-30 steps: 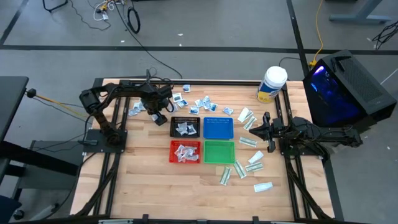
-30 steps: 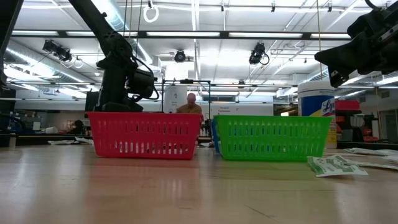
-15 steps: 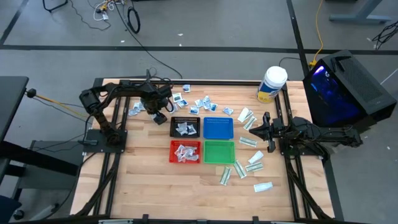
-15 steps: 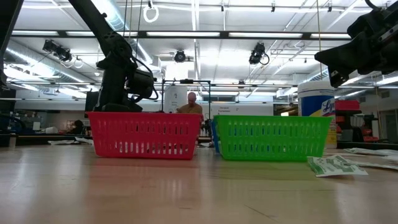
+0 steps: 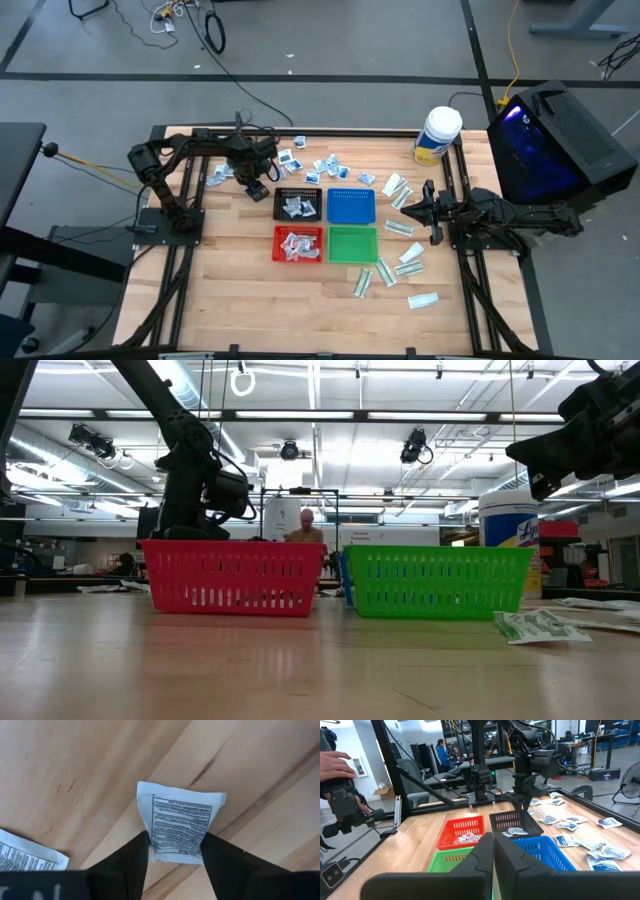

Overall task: Pick & Place First Aid Supplies
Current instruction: Put the gray towelette pack into the black bin

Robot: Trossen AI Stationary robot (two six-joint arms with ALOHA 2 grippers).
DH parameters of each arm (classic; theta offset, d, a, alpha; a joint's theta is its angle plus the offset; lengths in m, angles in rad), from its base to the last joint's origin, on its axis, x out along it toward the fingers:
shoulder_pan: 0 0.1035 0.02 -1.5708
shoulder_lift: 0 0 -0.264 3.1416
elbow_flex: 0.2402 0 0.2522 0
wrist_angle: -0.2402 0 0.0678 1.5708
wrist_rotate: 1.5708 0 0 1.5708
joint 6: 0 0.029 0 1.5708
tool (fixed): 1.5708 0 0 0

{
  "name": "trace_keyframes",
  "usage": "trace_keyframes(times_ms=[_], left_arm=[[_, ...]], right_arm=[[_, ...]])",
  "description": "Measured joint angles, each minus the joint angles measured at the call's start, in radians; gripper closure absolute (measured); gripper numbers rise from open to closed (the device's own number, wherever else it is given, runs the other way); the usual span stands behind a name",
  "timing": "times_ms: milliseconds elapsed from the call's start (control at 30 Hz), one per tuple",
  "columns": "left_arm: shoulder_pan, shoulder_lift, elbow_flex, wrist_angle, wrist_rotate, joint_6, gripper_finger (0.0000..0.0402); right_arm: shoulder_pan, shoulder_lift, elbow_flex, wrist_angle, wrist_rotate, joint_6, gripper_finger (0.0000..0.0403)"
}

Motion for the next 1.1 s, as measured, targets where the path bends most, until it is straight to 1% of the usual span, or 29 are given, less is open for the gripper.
trace_keyframes(times_ms=[633, 1100], left_arm=[[-0.007, 0.001, 0.01, -0.023, 0.001, 0.003, 0.022], [-0.007, 0.001, 0.088, -0.123, -0.001, 0.005, 0.022]], right_arm=[[0.0, 0.0, 0.0, 0.0, 0.0, 0.0, 0.0385], [0.0, 0.0, 0.0, 0.0, 0.0, 0.0, 0.0385]])
